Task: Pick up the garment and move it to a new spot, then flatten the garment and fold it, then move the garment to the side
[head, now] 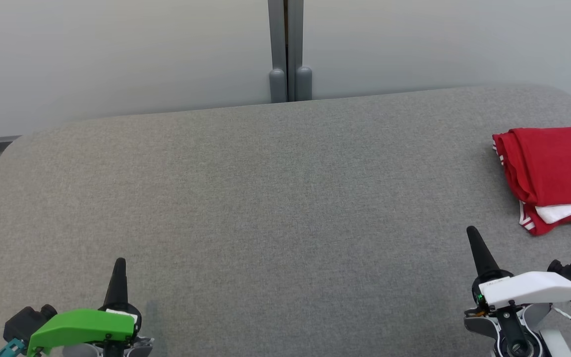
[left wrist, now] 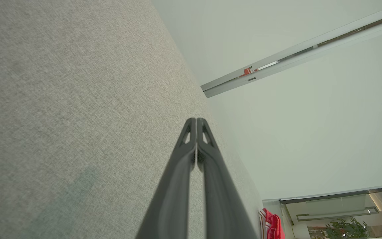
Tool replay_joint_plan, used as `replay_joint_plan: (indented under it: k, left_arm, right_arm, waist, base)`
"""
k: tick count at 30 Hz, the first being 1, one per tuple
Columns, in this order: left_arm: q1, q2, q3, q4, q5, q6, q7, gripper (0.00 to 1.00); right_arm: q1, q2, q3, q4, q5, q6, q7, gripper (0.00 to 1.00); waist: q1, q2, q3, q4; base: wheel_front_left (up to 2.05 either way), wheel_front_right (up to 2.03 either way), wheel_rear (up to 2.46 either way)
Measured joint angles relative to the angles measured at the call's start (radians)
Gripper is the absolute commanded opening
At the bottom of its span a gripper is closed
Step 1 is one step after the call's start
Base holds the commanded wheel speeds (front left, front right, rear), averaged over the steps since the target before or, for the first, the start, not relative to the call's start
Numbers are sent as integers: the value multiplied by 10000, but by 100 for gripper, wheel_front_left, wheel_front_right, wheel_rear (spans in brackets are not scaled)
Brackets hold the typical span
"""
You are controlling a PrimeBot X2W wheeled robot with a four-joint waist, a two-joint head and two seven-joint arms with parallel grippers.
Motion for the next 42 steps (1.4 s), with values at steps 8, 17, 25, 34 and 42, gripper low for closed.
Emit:
replay_joint_plan:
  k: [8, 17, 25, 34, 42]
  left_arm:
    - [-119, -2, 144, -27, -696, -111, 192, 0]
    - [-219, -2, 314, -61, -1417, -261, 412, 0]
    - [-324, -2, 443, -79, -2034, -357, 594, 0]
    - [-389, -2, 579, -107, -2667, -456, 780, 0]
    - [-479, -2, 706, -134, -3204, -571, 926, 0]
  right_arm:
    - [-63, -4, -115, -10, 752, 0, 167, 0]
    - [-128, -4, -228, -17, 1519, 0, 372, 0]
    - [-189, -4, -332, -25, 2171, 0, 516, 0]
    - [-262, -2, -439, -38, 2859, -2, 677, 0]
    - [-294, -2, -529, -48, 3421, -8, 823, 0]
  waist:
    - [0, 0, 22, -11]
    - [0, 0, 47, -23]
    - [0, 0, 69, -33]
    - [0, 0, 94, -46]
    - [0, 0, 117, -56]
  base:
    - [0, 0, 0]
    - [0, 0, 0]
    - [0, 0, 0]
    - [0, 0, 0]
    - [0, 0, 0]
